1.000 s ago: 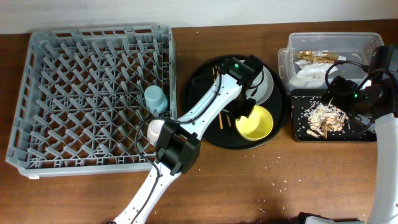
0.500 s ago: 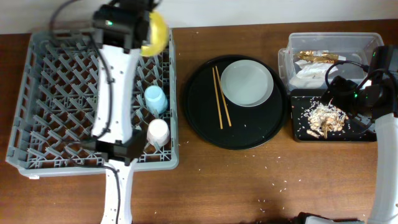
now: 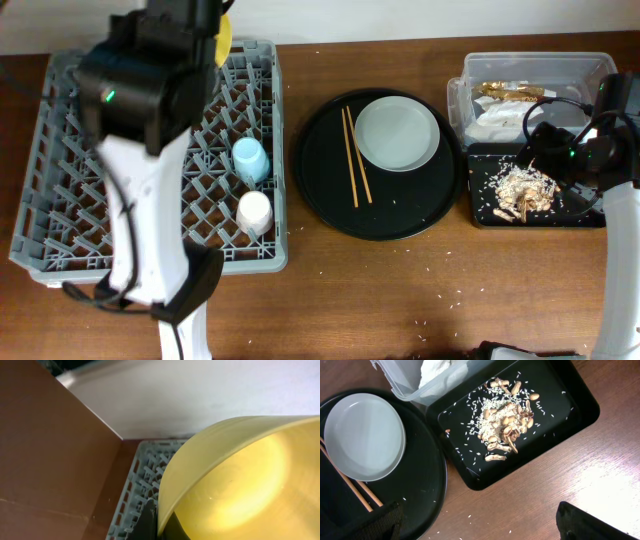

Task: Sort waste into correct bins and load items into the dishwasher rack
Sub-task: 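Lift the yellow bowl over the rack with left gripper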

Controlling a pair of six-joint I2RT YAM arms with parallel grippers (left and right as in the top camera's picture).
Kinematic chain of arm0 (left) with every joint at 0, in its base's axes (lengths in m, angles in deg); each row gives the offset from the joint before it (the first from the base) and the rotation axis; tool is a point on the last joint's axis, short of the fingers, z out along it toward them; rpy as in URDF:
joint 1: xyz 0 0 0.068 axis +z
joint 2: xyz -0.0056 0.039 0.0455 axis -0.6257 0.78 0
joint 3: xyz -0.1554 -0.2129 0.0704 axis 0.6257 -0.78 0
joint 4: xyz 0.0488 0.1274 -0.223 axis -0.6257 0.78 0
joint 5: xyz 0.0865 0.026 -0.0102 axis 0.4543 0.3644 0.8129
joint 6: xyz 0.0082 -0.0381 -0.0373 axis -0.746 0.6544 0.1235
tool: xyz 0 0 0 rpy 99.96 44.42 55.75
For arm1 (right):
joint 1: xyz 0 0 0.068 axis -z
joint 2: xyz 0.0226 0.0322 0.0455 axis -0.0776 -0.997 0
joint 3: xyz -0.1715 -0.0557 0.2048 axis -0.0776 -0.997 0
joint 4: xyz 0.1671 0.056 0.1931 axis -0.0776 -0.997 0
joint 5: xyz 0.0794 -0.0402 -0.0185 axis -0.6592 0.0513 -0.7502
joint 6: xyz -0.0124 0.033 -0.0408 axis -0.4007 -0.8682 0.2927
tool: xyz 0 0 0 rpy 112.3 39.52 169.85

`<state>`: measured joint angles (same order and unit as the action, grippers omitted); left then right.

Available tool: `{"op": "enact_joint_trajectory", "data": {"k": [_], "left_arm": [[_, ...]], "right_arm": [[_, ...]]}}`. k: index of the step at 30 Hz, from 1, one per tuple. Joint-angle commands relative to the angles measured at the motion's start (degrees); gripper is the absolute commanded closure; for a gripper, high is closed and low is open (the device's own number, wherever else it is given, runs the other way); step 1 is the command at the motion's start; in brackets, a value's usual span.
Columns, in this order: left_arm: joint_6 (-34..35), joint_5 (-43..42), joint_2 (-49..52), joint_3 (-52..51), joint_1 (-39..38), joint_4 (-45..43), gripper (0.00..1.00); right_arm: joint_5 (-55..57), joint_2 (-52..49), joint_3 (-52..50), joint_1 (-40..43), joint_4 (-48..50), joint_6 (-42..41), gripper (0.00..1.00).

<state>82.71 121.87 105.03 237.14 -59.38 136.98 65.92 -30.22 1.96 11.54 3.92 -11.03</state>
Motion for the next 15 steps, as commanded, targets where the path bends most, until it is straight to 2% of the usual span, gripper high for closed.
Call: {"op": "enact_joint_trajectory", "data": {"k": [1,3,6,9,11,13,15], "left_arm": [[-0.5,2.5,-5.9,0.3,-6.7,0.0,0.99],[1.0,2.6,-11.3,-1.7,-12.1,0.0,0.99],[6.0,2.0,-18.4,-11.4,-15.5,0.0,0.99],[13.8,3.3,-27.1,-30.6,-14.9,0.0,0.99],[21.6,11.6,-30.6,-42.2,-13.1,0.0,0.99],[25.5,20.6,-30.8,-48.4,-11.3,-2.9,0.99],[25.2,30.8,-29.3,-56.9,-8.6,-15.8,0.99]], "right_arm": [[1.1,0.0,-0.1,0.2,-0.1,-0.5,0.02],[1.1,0.0,-0.1,0.2,-0.1,-0.5,0.01],[1.1,0.0,-0.1,0.2,-0.1,-0.5,0.01],[1.1,0.0,-0.1,0.2,-0.1,-0.5,0.02],[1.1,0.0,-0.1,0.2,-0.1,-0.5,0.01],[1.1,0.0,-0.1,0.2,-0.1,-0.5,0.01],[1.1,0.0,-0.1,0.2,-0.1,-0.5,0.01]]}}
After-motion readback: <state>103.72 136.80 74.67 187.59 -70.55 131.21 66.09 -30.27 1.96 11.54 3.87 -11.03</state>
